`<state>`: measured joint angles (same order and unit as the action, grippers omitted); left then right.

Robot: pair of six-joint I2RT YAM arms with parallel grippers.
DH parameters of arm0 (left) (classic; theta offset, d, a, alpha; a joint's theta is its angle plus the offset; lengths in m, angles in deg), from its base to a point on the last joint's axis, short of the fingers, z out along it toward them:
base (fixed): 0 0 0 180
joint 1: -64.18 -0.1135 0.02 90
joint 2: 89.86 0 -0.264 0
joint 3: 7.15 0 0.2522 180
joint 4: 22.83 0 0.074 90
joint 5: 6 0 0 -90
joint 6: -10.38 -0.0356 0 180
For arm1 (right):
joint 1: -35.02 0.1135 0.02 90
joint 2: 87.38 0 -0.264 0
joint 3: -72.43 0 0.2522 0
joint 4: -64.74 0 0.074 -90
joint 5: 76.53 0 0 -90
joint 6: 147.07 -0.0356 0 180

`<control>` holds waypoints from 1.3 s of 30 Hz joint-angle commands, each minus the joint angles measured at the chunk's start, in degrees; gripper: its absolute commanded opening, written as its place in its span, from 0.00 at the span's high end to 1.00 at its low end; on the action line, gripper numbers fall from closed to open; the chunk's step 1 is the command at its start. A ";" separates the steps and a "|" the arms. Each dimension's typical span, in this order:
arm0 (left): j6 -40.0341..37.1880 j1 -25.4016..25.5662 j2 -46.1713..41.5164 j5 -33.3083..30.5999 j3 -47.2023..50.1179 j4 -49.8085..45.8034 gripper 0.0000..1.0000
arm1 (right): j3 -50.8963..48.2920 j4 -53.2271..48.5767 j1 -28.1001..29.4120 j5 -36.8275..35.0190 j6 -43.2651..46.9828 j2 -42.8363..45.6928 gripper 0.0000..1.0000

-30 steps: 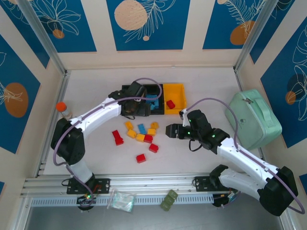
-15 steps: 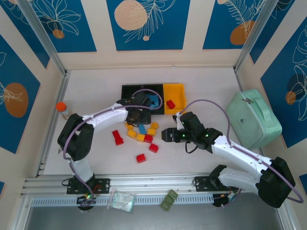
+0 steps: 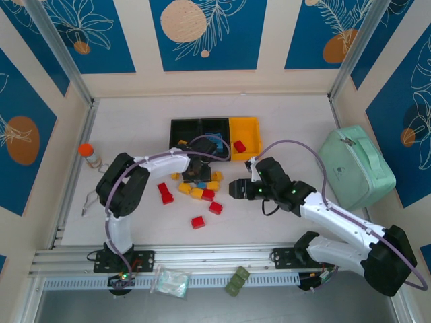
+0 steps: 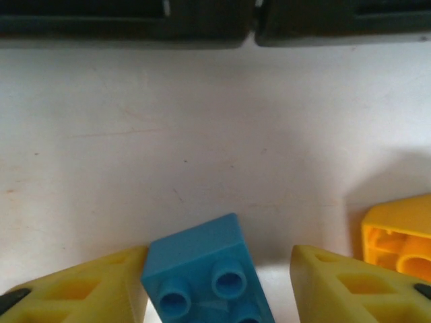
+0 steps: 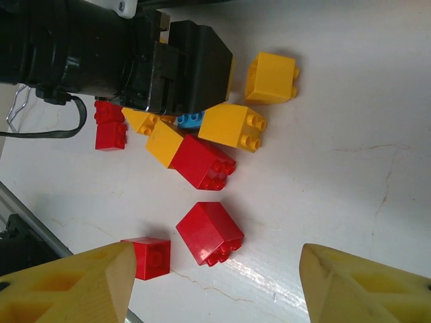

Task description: Sort the legos into containers by color

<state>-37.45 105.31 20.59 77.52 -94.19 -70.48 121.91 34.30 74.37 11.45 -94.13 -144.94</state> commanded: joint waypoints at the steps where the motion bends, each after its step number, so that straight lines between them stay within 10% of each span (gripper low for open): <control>1: 1.09 0.47 0.82 -1.60 -1.70 -1.23 0.48 | -1.16 0.49 -0.39 -0.35 0.45 1.72 0.35; 14: -0.55 0.47 -3.29 -1.94 -4.50 -3.15 0.78 | -1.12 0.80 -0.39 -0.13 0.08 2.00 0.34; 39: -10.36 -1.84 7.94 -3.19 -41.36 -17.06 0.77 | 0.38 -1.59 -2.98 -0.81 1.71 4.82 0.34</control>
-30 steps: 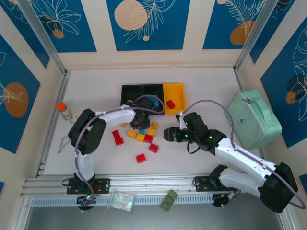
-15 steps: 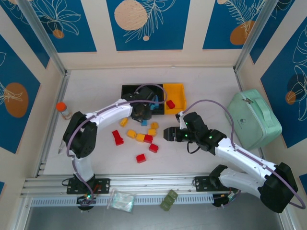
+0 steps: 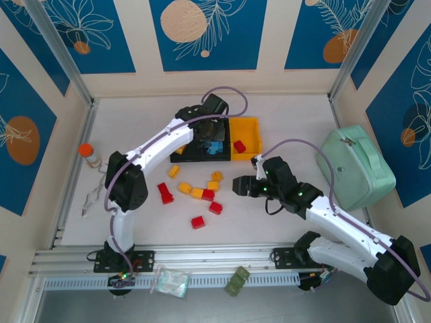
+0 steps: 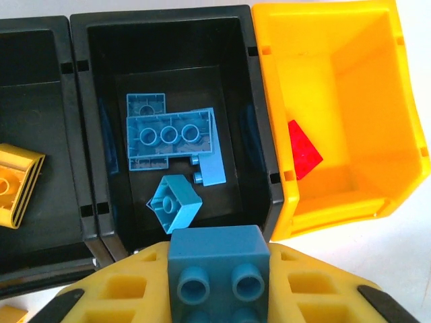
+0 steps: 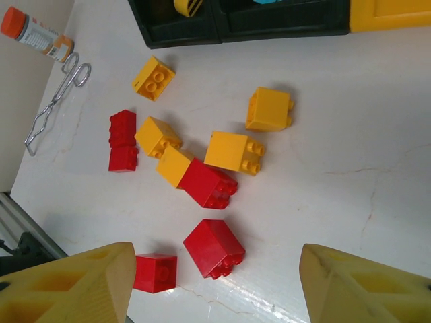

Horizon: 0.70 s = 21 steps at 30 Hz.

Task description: Sort the legos into containers by color

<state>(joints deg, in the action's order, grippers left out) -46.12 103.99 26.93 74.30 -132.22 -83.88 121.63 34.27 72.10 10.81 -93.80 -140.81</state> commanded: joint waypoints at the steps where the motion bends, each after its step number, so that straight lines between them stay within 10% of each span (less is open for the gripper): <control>1: -1.75 -0.53 2.16 0.33 -4.12 -3.68 0.77 | 0.93 -1.57 -1.06 -0.03 1.61 0.68 0.35; 21: -1.33 -0.45 14.04 -1.90 -11.48 0.91 0.76 | 1.48 -3.38 -3.58 0.97 2.16 1.73 0.35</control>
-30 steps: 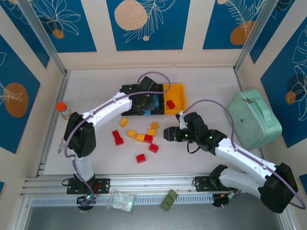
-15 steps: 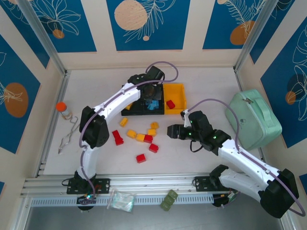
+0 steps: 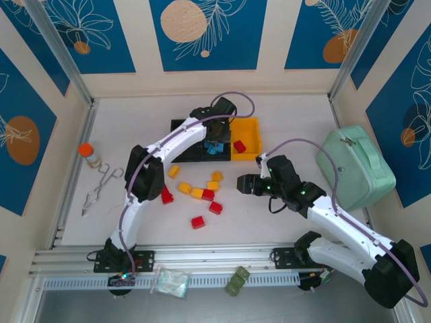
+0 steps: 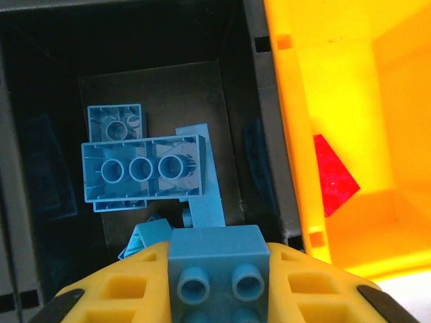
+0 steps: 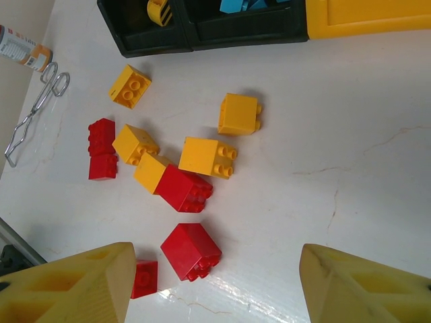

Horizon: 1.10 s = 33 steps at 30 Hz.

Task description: Sort the legos into containers by color

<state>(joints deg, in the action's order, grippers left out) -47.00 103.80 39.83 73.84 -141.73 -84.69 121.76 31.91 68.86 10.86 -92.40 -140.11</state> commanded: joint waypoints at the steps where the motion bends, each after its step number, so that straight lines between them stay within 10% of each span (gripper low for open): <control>1: -0.41 -0.29 1.44 -1.80 -1.97 1.84 0.76 | 1.21 -1.01 -0.35 1.11 0.63 1.01 0.35; 22: -0.81 1.18 -2.35 -5.68 1.79 5.91 0.48 | 0.58 -2.11 -0.45 1.20 -0.17 2.77 0.34; 33: -1.76 1.51 -22.89 3.41 24.90 11.20 0.43 | 1.42 -4.00 2.10 2.15 1.52 0.40 0.34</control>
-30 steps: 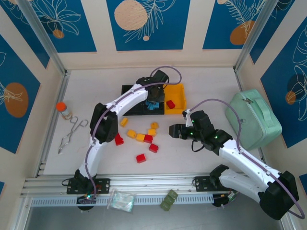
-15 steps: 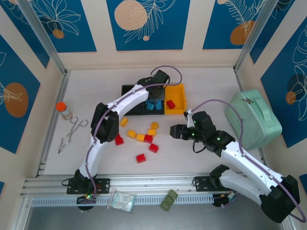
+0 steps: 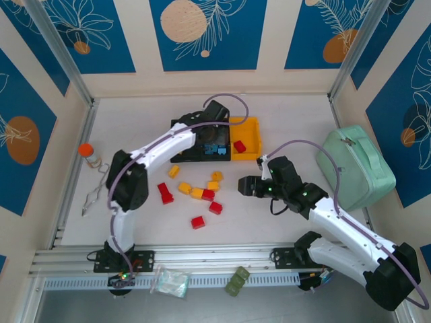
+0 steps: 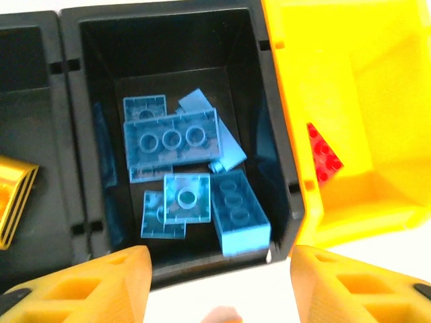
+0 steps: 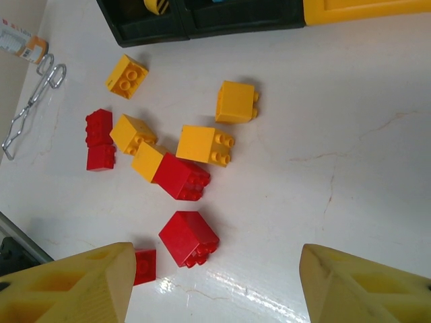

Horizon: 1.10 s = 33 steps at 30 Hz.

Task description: Sort the legos into containers by color

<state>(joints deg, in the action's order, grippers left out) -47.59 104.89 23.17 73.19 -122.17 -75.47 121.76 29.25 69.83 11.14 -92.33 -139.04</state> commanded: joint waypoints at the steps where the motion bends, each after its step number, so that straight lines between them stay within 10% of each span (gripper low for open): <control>1: -1.25 0.36 -8.58 4.97 8.09 2.25 0.43 | 1.60 -1.51 1.64 1.95 1.95 -1.10 0.35; 17: 12.33 -0.11 -51.68 15.29 57.91 2.82 0.33 | 10.02 -0.50 15.29 -0.70 16.31 -23.67 0.34; 33: 17.88 -0.75 -62.63 14.05 67.59 -1.68 0.29 | 18.35 -3.13 22.33 -9.80 20.25 -41.99 0.42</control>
<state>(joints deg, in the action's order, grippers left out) -31.09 104.52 -39.51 86.98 -55.37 -76.65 138.57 27.52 91.64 3.45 -72.58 -179.80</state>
